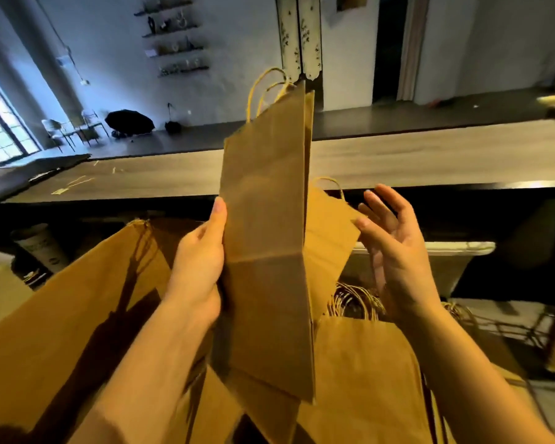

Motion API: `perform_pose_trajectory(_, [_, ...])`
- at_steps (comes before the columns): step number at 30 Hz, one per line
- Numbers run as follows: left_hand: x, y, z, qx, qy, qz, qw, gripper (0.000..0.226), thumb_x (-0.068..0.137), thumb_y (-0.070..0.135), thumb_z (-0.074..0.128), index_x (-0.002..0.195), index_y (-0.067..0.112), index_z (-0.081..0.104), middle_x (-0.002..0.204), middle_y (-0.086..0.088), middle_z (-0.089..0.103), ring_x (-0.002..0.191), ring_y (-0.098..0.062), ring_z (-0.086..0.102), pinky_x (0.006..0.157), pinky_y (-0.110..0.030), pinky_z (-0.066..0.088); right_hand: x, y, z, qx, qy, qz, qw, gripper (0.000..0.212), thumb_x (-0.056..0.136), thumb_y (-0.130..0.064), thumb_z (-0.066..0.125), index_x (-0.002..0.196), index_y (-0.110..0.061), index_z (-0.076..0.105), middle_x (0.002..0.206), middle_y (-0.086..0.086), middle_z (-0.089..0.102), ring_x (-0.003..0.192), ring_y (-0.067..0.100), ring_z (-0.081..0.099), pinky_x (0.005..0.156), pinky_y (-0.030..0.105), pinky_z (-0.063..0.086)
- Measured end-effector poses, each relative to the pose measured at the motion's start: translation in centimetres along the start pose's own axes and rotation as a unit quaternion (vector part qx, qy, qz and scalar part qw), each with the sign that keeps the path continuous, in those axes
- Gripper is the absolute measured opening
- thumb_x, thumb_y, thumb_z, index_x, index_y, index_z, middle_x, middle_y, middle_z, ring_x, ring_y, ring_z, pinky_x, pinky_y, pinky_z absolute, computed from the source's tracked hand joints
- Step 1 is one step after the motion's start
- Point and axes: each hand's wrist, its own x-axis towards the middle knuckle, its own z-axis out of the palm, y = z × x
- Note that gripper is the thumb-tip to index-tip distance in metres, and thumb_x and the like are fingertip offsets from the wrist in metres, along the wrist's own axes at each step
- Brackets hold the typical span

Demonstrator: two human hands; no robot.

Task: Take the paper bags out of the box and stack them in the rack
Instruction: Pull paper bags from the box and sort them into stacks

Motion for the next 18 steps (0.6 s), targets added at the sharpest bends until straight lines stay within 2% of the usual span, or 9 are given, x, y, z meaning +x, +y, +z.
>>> perform_pose_trajectory(3, [-0.3, -1.6, 3.2, -0.014, 0.004, -0.007, 1.0, 0.035, 0.091, 0.051, 0.046, 0.089, 0.025, 0.069, 0.081, 0.008, 0.075, 0.077, -0.008, 0.071, 0.072, -0.029, 0.054, -1.0, 0.1, -2.2, -0.015, 0.03, 0.056, 0.998, 0.082, 0.069, -0.029, 0.072, 0.141, -0.033, 0.032, 0.142, -0.002, 0.047, 0.12, 0.013, 0.055, 0.09, 0.024, 0.05])
perform_pose_trajectory(5, [-0.6, -2.9, 5.1, -0.03, 0.01, -0.024, 0.999, 0.036, 0.091, 0.051, 0.046, 0.087, 0.025, 0.069, 0.076, 0.009, 0.074, 0.071, -0.006, 0.07, 0.057, -0.021, 0.051, -2.1, 0.3, -3.6, -0.011, 0.012, 0.104, 0.994, 0.083, 0.07, -0.032, 0.077, 0.14, -0.038, 0.031, 0.13, 0.001, 0.058, 0.109, 0.026, 0.062, 0.084, 0.031, 0.052])
perform_pose_trajectory(6, [-0.9, -3.8, 6.2, -0.04, 0.008, -0.038, 0.998, 0.036, 0.091, 0.052, 0.046, 0.087, 0.025, 0.069, 0.076, 0.01, 0.074, 0.07, -0.006, 0.07, 0.053, -0.019, 0.05, -2.7, 0.5, -4.6, -0.01, 0.005, 0.126, 0.992, 0.079, 0.07, -0.032, 0.071, 0.139, -0.041, 0.033, 0.12, 0.0, 0.064, 0.104, 0.031, 0.063, 0.081, 0.036, 0.053])
perform_pose_trajectory(8, [-1.7, -5.6, 7.5, -0.046, 0.017, -0.062, 0.997, 0.033, 0.09, 0.052, 0.047, 0.084, 0.028, 0.069, 0.076, 0.012, 0.073, 0.071, -0.006, 0.068, 0.056, -0.02, 0.048, -4.3, 0.6, -5.8, 0.018, 0.005, 0.164, 0.986, 0.08, 0.067, -0.027, 0.066, 0.137, -0.048, 0.033, 0.105, -0.005, 0.069, 0.095, 0.029, 0.067, 0.076, 0.037, 0.057])
perform_pose_trajectory(10, [-2.6, -8.1, 8.9, -0.049, 0.017, -0.083, 0.995, 0.032, 0.09, 0.052, 0.048, 0.079, 0.029, 0.067, 0.075, 0.012, 0.073, 0.077, -0.008, 0.066, 0.065, -0.024, 0.048, -6.1, 0.7, -8.0, 0.05, 0.028, 0.21, 0.976, 0.093, 0.056, -0.023, 0.073, 0.136, -0.05, 0.034, 0.103, 0.0, 0.071, 0.088, 0.027, 0.069, 0.067, 0.035, 0.059])
perform_pose_trajectory(12, [-3.5, -10.8, 9.9, -0.027, 0.02, -0.103, 0.994, 0.038, 0.087, 0.054, 0.048, 0.078, 0.021, 0.064, 0.083, 0.003, 0.07, 0.08, -0.017, 0.063, 0.072, -0.03, 0.047, -8.1, 0.8, -9.3, 0.061, 0.013, 0.27, 0.961, 0.101, 0.04, -0.021, 0.082, 0.133, -0.035, 0.044, 0.101, 0.005, 0.073, 0.085, 0.024, 0.071, 0.06, 0.03, 0.057])
perform_pose_trajectory(14, [-4.4, -13.2, 10.8, -0.008, 0.031, -0.126, 0.991, 0.039, 0.086, 0.055, 0.047, 0.084, 0.021, 0.064, 0.091, 0.001, 0.069, 0.087, -0.016, 0.062, 0.078, -0.031, 0.047, -10.2, 1.5, -10.5, 0.048, -0.005, 0.318, 0.947, 0.079, 0.04, -0.015, 0.087, 0.116, -0.017, 0.062, 0.091, 0.008, 0.074, 0.077, 0.02, 0.072, 0.056, 0.026, 0.056])
perform_pose_trajectory(16, [-5.4, -15.6, 11.6, 0.013, 0.024, -0.156, 0.987, 0.044, 0.083, 0.059, 0.046, 0.097, 0.022, 0.066, 0.095, 0.003, 0.071, 0.093, -0.015, 0.064, 0.085, -0.033, 0.05, -12.3, 2.7, -12.0, 0.034, 0.038, 0.357, 0.933, 0.057, 0.042, -0.009, 0.092, 0.094, -0.014, 0.07, 0.081, 0.008, 0.075, 0.068, 0.017, 0.072, 0.051, 0.024, 0.055])
perform_pose_trajectory(18, [-6.6, -17.7, 11.8, 0.052, 0.004, -0.187, 0.981, 0.046, 0.085, 0.057, 0.045, 0.096, 0.018, 0.067, 0.093, -0.002, 0.071, 0.09, -0.019, 0.065, 0.081, -0.034, 0.053, -14.5, 4.1, -13.6, 0.024, 0.089, 0.362, 0.928, 0.047, 0.051, -0.015, 0.081, 0.095, -0.017, 0.065, 0.081, 0.001, 0.075, 0.071, 0.012, 0.072, 0.055, 0.023, 0.055])
